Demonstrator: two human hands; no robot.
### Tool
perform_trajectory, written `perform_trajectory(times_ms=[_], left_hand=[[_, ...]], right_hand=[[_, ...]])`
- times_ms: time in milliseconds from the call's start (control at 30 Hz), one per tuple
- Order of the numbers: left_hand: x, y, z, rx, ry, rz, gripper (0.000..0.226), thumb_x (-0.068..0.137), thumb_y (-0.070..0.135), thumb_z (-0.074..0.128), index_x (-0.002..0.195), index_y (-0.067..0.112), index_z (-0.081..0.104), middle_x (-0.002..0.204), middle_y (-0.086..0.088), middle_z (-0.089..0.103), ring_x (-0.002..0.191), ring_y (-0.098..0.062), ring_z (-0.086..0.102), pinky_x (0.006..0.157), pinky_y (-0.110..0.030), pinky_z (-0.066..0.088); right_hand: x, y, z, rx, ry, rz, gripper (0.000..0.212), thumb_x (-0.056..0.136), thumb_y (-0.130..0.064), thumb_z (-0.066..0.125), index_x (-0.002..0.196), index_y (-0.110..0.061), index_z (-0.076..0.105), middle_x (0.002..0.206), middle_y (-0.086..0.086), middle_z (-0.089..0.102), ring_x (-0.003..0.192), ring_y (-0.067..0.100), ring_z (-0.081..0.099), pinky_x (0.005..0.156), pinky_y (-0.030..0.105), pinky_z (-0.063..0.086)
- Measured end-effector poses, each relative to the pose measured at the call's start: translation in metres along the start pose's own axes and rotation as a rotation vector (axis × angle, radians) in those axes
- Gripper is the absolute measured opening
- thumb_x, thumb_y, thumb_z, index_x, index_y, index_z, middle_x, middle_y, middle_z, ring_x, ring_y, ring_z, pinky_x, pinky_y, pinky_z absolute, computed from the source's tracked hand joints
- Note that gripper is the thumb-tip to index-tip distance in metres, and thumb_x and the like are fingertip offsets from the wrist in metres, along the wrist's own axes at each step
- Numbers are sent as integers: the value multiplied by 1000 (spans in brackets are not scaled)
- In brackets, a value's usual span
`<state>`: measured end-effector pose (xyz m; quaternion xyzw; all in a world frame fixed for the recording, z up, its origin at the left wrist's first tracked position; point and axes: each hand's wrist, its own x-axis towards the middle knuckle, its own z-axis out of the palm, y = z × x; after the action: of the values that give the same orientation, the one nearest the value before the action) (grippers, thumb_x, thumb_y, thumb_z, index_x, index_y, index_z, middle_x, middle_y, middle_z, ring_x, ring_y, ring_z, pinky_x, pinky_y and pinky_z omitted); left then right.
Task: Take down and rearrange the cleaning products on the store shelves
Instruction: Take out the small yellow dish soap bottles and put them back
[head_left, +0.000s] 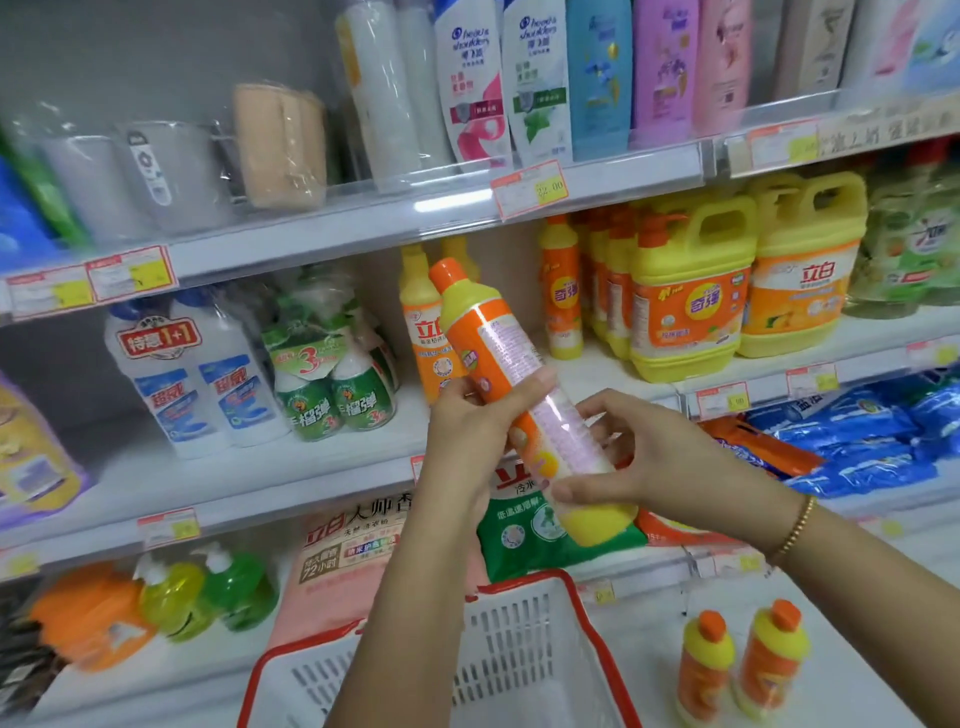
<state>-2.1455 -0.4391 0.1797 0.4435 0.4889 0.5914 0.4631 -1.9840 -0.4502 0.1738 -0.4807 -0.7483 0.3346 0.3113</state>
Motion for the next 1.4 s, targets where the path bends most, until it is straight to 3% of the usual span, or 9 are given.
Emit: perform_trajectory(times_ms=[200,400,533,667,800,900,1000,1133,1400], left_hand=[[23,0,-9,-334,-146,-328,67,71,41,67,125,3,54,115,-17,65,91,-24,69,62,-32,60],[36,-25,8,-416,-243,-447,40,92,37,54,107,0,55,85,-13,73,82,-23,70,67,-39,55],[38,-32,26,-414,-223,-357,26,93,27,57,105,4,55,76,-10,73,71,-20,72,58,-36,59],[34,-51,42,-25,-246,-164,7,89,17,62,96,18,58,84,-3,67,70,-15,69,61,-33,58],[24,-89,56,328,-331,22,46,73,10,80,106,30,57,101,8,67,91,-14,68,76,-31,57],[24,-127,62,606,-383,121,64,66,14,86,117,34,53,106,18,59,95,-3,59,80,-13,47],[27,-165,63,699,-428,0,70,67,12,86,125,33,53,100,24,55,89,5,56,67,-1,40],[33,-226,64,829,-430,-180,72,65,4,84,127,24,55,115,5,62,103,-13,56,84,-21,43],[30,-301,74,935,-471,-219,53,67,1,75,114,20,60,110,0,66,107,-19,58,91,-30,48]], right_hand=[[-6,2,-9,756,-262,245,44,67,-33,59,100,-3,62,89,14,71,71,18,67,63,27,56],[-12,22,-26,958,-351,352,36,75,-26,53,103,-3,58,87,11,72,74,17,70,69,27,57],[-11,49,-37,752,-407,382,35,78,-22,63,107,-3,59,102,13,70,88,18,68,81,30,56],[-1,92,-49,330,-452,408,28,89,-26,61,100,-1,60,105,21,62,92,20,55,93,33,47],[8,142,-56,121,-351,434,22,87,-17,64,102,-1,69,104,17,69,84,16,62,87,32,52],[5,185,-46,-90,-263,361,9,84,-7,64,87,-5,72,91,20,71,68,15,62,67,23,54],[0,227,-20,-316,-269,273,11,79,-15,72,77,-24,68,93,5,71,66,6,56,61,9,41],[-6,267,14,-437,-337,252,24,82,-25,70,105,-16,69,103,0,66,78,9,54,68,14,38],[-6,288,30,-494,-357,232,17,84,-15,63,99,-16,71,98,1,68,87,12,57,69,13,33]])
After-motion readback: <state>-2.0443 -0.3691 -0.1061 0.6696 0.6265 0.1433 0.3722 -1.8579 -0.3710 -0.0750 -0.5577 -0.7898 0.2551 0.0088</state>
